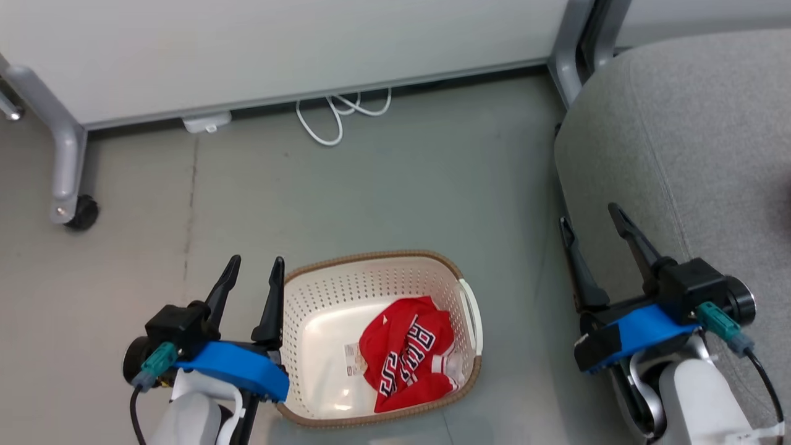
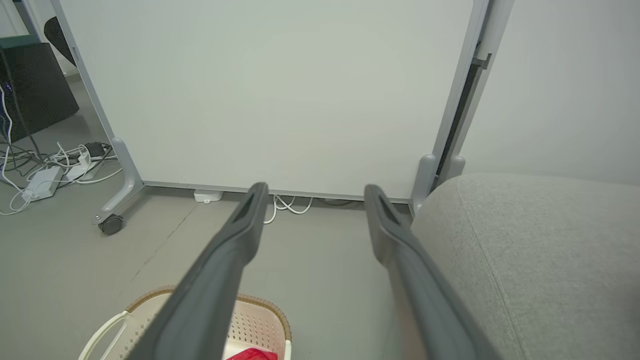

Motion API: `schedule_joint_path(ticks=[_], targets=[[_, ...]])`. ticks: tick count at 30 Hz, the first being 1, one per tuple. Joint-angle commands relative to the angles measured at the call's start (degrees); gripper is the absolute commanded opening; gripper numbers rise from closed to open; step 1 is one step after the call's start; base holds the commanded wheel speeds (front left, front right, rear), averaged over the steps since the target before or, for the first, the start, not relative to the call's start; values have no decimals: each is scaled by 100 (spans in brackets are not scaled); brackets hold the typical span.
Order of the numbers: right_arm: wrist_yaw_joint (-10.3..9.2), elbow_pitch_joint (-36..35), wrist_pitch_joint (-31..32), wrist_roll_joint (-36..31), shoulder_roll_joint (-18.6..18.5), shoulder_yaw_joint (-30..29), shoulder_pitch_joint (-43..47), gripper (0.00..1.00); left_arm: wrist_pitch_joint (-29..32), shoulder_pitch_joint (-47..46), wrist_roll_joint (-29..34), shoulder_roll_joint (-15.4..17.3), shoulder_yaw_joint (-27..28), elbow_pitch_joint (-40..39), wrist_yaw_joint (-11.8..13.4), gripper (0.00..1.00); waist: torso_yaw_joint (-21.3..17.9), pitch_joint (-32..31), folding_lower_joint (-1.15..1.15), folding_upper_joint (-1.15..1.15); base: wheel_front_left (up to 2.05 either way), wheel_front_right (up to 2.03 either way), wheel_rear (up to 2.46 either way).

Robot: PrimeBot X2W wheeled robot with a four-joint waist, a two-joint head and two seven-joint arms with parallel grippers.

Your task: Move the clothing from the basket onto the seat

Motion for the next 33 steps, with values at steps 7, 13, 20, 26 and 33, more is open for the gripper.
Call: schedule_joint_path(ticks=[7, 13, 20, 26, 33], targets=[[1, -119, -249, 127, 10, 173, -741, 100, -27, -1000, -98, 307, -570, 503, -15, 100, -698, 1606, -1, 0, 0, 0, 0], [1, -118, -470, 283, 12, 255, -1120, 100, 0, -1746, -335, 471, -1171, 1291, -15, 100, -1084, 2397, -1, 0, 0, 0, 0], [1, -27, -702, 455, 13, 494, -1407, 100, 99, -2412, -777, 608, -1760, 2080, -15, 100, -1532, 3035, -1, 0, 0, 0, 0], [1, 40, -848, 631, 14, 817, -1633, 100, 169, -2725, -1062, 825, -2114, 2508, -15, 100, -1891, 3453, -1, 0, 0, 0, 0], [1, 61, -923, 945, 12, 1039, -1823, 100, 409, -2955, -1331, 1057, -2445, 2805, -15, 100, -2159, 3862, -1, 0, 0, 0, 0]])
